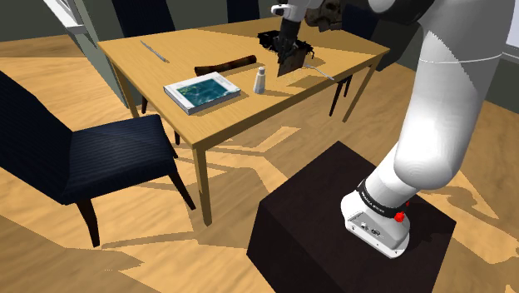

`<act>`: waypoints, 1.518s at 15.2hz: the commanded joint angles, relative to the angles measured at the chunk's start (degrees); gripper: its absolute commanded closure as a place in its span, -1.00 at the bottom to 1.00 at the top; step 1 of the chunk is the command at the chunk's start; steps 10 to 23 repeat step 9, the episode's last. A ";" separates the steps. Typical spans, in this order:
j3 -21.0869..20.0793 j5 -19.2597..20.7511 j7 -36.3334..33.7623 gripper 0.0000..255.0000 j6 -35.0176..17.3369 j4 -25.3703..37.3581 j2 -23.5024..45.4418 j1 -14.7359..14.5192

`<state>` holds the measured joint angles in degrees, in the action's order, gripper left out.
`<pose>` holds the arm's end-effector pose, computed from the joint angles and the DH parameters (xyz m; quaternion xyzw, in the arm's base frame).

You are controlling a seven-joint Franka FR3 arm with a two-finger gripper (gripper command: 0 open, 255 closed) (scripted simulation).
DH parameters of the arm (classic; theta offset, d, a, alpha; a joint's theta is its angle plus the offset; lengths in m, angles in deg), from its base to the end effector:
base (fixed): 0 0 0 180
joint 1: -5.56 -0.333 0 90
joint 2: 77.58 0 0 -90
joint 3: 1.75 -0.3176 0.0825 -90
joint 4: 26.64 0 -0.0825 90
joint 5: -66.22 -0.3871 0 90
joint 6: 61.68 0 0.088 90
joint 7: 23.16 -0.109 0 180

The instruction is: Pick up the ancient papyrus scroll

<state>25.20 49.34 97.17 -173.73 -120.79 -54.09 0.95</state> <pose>0.6292 -0.2008 0.3925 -0.6881 -0.7239 -0.0339 0.0363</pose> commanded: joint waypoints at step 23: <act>0.52 1.19 -1.15 1.00 5.46 4.04 -1.69 -0.01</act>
